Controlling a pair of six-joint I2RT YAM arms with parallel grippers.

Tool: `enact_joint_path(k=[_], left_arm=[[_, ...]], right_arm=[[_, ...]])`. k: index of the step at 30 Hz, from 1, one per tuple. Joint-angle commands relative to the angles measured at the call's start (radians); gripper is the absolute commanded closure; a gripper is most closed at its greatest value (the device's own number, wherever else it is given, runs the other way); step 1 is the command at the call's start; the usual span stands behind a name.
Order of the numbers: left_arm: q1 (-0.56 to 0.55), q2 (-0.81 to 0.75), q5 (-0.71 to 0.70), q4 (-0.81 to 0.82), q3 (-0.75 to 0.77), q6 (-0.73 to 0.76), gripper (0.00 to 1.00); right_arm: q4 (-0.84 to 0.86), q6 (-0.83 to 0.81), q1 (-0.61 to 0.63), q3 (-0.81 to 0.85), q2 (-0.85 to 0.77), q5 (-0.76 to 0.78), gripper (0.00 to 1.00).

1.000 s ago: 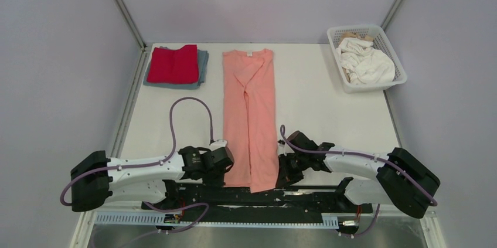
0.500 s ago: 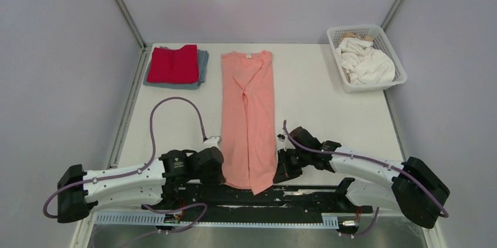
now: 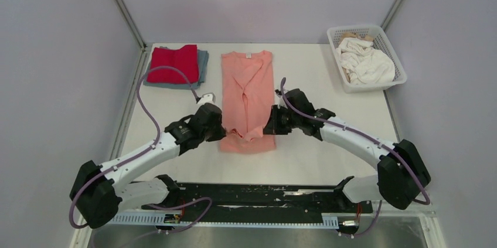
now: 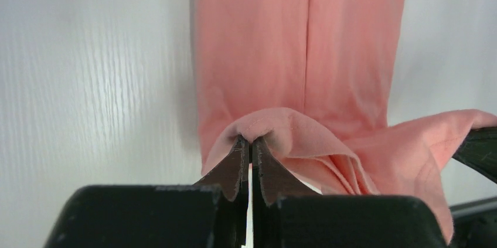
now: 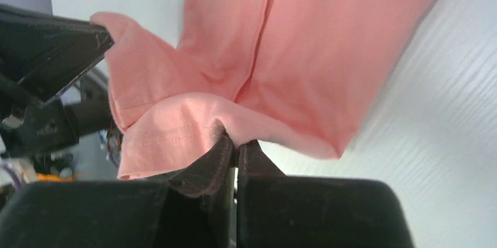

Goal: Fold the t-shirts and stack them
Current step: Fold the folded rectangular tshirt in 1/3 of the way

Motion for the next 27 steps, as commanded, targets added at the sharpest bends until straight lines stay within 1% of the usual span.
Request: enact_joint_path(k=[1, 3, 6, 9, 12, 14, 19, 24, 27], left_arm=[[0.104, 0.12, -0.034, 0.117, 0.14, 0.142, 1.0], [0.14, 0.185, -0.023, 0.116, 0.195, 0.171, 1.0], [0.185, 0.282, -0.016, 0.114, 0.275, 0.202, 1.0], [0.246, 0.346, -0.015, 0.132, 0.321, 0.221, 1.0], [0.297, 0.416, 0.022, 0.174, 0.378, 0.272, 1.0], [0.313, 0.459, 0.059, 0.184, 0.416, 0.302, 1.0], [0.334, 0.56, 0.07, 0.155, 0.489, 0.336, 1.0], [0.37, 0.653, 0.169, 0.184, 0.529, 0.345, 1.0], [0.377, 0.699, 0.194, 0.191, 0.56, 0.353, 1.0]], right_arm=[[0.03, -0.001, -0.048, 0.14, 0.087, 0.183, 0.97], [0.033, -0.041, -0.06, 0.21, 0.145, 0.197, 0.98], [0.035, -0.056, -0.08, 0.278, 0.219, 0.199, 0.98], [0.034, -0.07, -0.087, 0.324, 0.267, 0.294, 0.98], [0.033, -0.079, -0.115, 0.364, 0.31, 0.311, 0.98], [0.035, -0.081, -0.133, 0.388, 0.339, 0.315, 0.98], [0.05, -0.107, -0.158, 0.441, 0.407, 0.3, 0.98], [0.073, -0.106, -0.191, 0.463, 0.461, 0.26, 0.97], [0.079, -0.108, -0.211, 0.481, 0.504, 0.251, 0.97]])
